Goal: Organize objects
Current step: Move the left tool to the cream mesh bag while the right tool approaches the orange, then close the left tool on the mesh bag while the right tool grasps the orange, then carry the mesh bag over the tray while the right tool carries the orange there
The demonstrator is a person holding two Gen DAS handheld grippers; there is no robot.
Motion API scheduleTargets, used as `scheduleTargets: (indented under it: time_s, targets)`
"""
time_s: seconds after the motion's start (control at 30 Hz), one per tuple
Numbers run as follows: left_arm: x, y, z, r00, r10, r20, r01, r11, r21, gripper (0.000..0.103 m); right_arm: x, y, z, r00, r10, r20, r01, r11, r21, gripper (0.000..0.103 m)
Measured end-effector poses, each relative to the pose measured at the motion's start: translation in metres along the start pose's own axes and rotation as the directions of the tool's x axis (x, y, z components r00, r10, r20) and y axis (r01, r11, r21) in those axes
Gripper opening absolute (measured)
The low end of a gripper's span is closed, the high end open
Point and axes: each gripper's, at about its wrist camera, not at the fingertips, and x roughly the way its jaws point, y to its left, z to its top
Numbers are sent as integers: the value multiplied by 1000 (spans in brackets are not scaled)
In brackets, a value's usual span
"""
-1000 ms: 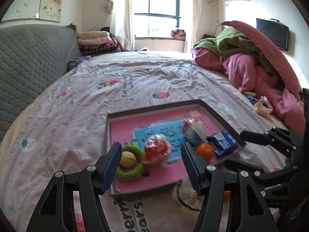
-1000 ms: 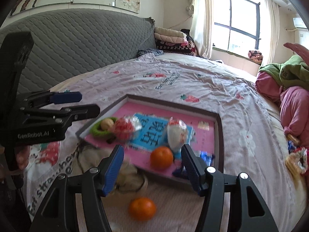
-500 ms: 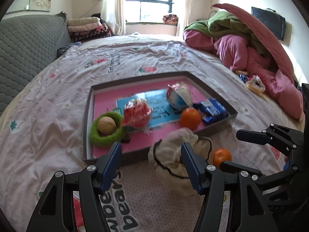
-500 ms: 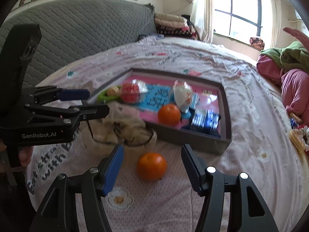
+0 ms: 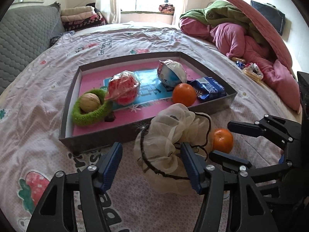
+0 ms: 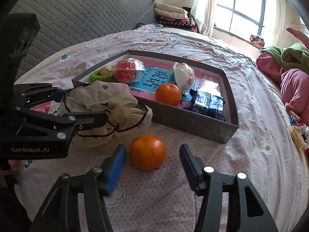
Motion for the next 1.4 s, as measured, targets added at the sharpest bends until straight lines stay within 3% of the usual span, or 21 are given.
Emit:
scheduleTargets:
  time_s: [0.2, 0.3, 0.37, 0.83, 1.4]
  targets:
    - [3, -2, -1, 999, -36, -5, 36, 999, 9, 33, 8, 1, -2, 1000, 14, -12, -14, 1000, -9, 40]
    - [2, -4, -2, 999, -39, 3, 39, 999, 21, 22, 7, 3, -2, 1000, 17, -6, -17, 1000, -17, 39]
    - [1, -6, -1, 999, -40, 6, 40, 999, 29, 20, 7, 0, -2, 1000, 28, -4, -29, 1000, -4, 39]
    - [-18, -3, 8, 997, -59, 55, 59, 998, 17, 17, -10, -6, 5, 996, 56, 70, -59, 998, 37, 39]
    - [-58, 44, 51, 977, 48, 207, -36, 998, -59, 17, -34, -25, 46, 981, 10, 194, -19, 999, 41, 39]
